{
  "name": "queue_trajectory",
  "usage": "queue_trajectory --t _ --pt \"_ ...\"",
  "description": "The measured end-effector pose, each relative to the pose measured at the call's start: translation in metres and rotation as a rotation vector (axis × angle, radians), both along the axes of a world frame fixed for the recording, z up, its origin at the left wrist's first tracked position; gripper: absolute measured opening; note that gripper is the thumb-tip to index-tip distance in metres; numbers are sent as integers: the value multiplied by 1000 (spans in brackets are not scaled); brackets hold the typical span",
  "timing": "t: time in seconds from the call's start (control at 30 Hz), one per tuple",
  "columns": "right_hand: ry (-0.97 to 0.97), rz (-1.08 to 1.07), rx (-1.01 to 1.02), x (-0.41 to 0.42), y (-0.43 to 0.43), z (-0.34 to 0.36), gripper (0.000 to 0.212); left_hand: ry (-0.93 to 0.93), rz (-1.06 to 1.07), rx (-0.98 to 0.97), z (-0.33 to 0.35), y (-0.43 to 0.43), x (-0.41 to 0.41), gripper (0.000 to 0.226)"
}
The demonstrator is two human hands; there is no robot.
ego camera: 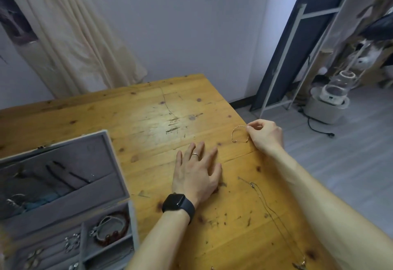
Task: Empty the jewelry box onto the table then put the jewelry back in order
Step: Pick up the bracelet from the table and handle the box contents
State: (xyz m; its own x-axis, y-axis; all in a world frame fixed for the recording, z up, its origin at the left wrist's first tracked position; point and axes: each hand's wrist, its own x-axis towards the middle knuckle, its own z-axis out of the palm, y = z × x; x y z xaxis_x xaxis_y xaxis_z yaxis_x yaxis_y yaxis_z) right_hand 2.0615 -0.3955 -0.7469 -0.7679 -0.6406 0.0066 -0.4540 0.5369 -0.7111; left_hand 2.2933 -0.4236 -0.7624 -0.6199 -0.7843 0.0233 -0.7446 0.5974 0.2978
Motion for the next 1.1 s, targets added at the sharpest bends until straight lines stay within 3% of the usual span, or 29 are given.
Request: queue_trajectory --t 0.33,0.67,0.83,1.1 --pt "252 -5 63 9 8 -10 22 8 8 5 0 2 0 57" --pt "183 29 -19 10 24 -9 26 -4 0 0 -1 1 0 56" --pt "85 77 -121 37 91 6 24 -14 -40 -21 4 5 5 50" --pt "21 38 -62 102 229 1 16 0 -300 -19 15 50 -14 48"
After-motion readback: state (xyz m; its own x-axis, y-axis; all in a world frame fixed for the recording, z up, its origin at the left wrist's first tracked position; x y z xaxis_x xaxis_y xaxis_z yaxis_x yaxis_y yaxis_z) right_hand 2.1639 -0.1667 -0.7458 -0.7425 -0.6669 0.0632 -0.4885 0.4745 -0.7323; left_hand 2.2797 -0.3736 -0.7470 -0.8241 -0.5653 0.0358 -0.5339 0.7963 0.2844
